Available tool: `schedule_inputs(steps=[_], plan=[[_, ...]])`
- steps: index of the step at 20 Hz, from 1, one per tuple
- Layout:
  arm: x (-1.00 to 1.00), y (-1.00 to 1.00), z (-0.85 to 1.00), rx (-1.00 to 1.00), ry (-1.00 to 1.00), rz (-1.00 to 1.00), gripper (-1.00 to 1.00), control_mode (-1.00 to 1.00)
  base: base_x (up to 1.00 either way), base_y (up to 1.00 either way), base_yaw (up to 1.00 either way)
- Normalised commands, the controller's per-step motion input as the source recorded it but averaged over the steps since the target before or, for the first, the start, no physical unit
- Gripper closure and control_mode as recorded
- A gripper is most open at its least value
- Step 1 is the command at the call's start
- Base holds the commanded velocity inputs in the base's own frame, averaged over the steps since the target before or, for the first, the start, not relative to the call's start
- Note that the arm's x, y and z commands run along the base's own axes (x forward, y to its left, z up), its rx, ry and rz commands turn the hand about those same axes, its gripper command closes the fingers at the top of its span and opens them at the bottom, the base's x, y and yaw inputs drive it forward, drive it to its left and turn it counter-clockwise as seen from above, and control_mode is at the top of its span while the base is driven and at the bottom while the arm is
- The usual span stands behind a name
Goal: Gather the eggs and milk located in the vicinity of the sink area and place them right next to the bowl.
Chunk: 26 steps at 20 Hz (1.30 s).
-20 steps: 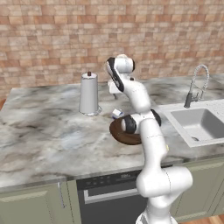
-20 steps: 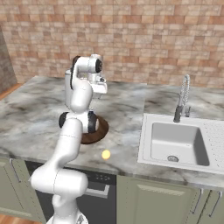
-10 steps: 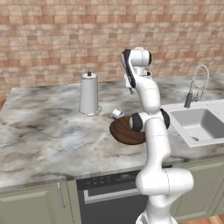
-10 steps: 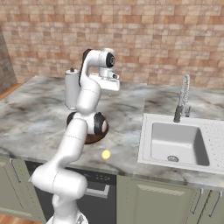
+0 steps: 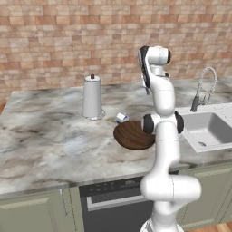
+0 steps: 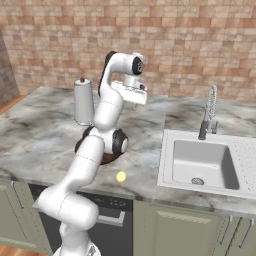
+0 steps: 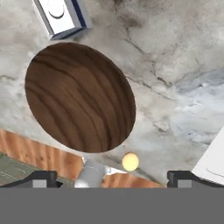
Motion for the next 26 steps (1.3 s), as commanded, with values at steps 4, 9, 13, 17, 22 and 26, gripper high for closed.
schedule_inputs(steps=[4, 9, 13, 17, 22, 26], plan=[[-1.00, -0.04, -0.08, -0.04, -0.32, 0.00, -1.00, -1.00, 0.00, 0.00, 0.00], [-1.00, 0.04, 0.00, -0.24, 0.16, 0.00, -1.00, -1.00, 0.00, 0.00, 0.00], [-1.00, 0.00, 0.00, -0.30, 0.49, 0.00, -1.00, -1.00, 0.00, 0.00, 0.00], [-1.00, -0.10, 0.05, -0.27, 0.56, 0.00, -1.00, -1.00, 0.00, 0.00, 0.00], [-0.66, 0.07, 0.79, -0.06, 0.56, -0.01, -1.00, -1.00, 0.00, 0.00, 0.00], [-0.31, 0.07, 0.76, -0.06, 0.23, 0.03, -1.00, -1.00, 0.00, 0.00, 0.00]])
